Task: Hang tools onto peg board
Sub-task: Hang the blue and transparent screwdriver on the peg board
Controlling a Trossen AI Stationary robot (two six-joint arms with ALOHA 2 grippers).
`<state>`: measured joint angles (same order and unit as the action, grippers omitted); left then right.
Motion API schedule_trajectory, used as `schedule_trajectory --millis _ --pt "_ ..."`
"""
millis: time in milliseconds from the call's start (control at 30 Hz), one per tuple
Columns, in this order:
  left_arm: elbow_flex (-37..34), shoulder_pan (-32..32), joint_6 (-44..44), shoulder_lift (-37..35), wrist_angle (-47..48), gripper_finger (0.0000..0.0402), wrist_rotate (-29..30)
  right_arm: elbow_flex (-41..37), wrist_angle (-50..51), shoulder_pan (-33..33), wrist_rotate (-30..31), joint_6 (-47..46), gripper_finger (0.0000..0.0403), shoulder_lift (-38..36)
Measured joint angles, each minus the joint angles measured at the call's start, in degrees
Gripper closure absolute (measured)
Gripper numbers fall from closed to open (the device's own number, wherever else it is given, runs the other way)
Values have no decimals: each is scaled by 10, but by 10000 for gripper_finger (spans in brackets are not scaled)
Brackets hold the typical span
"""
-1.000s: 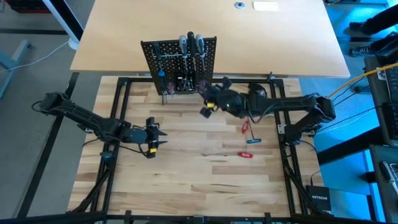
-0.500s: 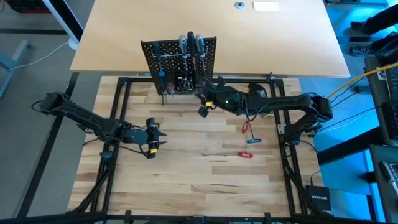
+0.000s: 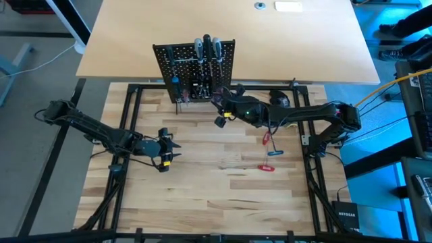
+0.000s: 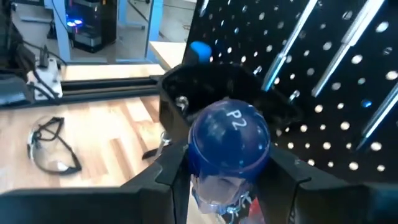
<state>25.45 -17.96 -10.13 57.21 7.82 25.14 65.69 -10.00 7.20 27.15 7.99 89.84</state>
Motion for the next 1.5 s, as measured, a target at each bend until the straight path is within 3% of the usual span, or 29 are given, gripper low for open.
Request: schedule_trajectory --millis 267,433,1033,1300,1500 --pt "0 0 -11 0 1 266 0 11 11 27 1 -2 267 0" --pt "0 0 -11 0 0 266 0 4 -5 50 -28 -16 267 4" --pt "0 0 -3 0 -12 266 0 4 -22 68 -52 -30 267 39" --pt "0 0 -2 0 -12 266 0 4 -26 68 -50 -29 267 40" --pt "0 0 -3 0 -12 266 0 1 -12 68 -14 -26 267 38"
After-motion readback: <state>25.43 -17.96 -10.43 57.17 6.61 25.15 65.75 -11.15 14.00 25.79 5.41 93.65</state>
